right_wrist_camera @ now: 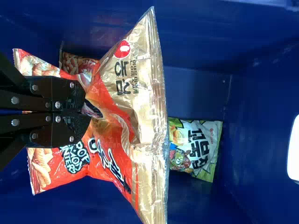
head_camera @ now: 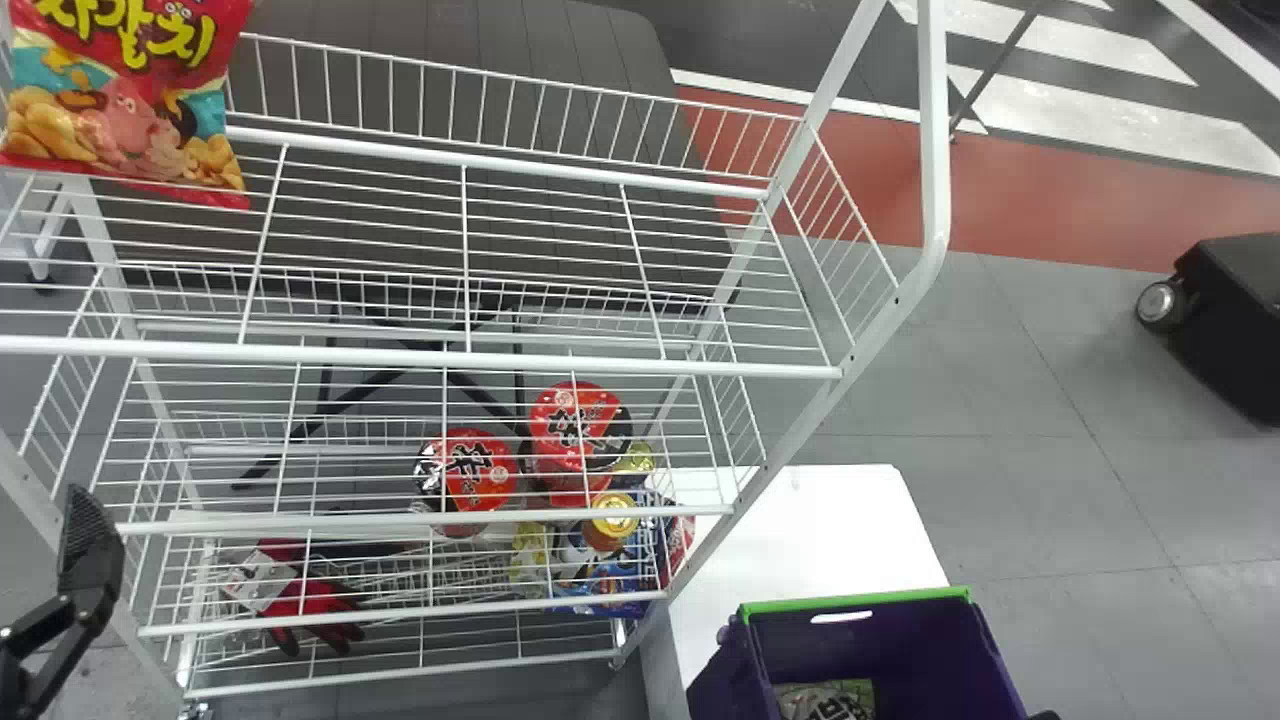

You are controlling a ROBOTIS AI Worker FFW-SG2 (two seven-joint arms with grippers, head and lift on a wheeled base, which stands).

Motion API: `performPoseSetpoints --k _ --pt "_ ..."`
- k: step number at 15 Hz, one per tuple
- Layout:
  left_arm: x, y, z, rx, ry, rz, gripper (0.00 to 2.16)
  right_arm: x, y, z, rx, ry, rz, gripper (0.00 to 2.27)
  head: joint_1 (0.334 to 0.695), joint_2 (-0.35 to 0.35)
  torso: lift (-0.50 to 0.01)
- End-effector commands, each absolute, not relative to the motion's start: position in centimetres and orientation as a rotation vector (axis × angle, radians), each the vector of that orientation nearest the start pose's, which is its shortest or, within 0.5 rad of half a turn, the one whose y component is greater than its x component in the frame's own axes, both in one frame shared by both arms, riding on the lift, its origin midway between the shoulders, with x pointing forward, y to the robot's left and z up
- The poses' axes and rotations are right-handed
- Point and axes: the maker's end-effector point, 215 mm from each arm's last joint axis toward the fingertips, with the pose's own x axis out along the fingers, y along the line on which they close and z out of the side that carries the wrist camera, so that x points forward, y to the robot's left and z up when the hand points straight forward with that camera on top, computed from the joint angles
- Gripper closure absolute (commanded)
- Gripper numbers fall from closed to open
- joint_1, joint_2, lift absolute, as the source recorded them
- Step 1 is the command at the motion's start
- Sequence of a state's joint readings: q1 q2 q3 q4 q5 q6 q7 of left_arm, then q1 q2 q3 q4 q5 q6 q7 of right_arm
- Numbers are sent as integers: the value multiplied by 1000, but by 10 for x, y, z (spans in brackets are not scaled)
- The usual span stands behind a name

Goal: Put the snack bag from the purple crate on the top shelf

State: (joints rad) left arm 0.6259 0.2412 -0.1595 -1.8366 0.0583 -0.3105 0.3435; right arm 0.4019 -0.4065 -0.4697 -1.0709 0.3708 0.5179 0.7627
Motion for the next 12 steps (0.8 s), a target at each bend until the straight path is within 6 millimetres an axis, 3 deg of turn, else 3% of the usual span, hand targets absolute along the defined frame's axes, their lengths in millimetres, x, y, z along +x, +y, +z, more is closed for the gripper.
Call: performPoseSetpoints --k 1,12 --pt "374 247 -415 66 63 98 107 88 -573 -706 -94 1472 72 2020 695 -350 -97" --pt "375 247 -416 73 73 99 107 87 -570 -705 -87 1485 78 2020 695 -350 -53"
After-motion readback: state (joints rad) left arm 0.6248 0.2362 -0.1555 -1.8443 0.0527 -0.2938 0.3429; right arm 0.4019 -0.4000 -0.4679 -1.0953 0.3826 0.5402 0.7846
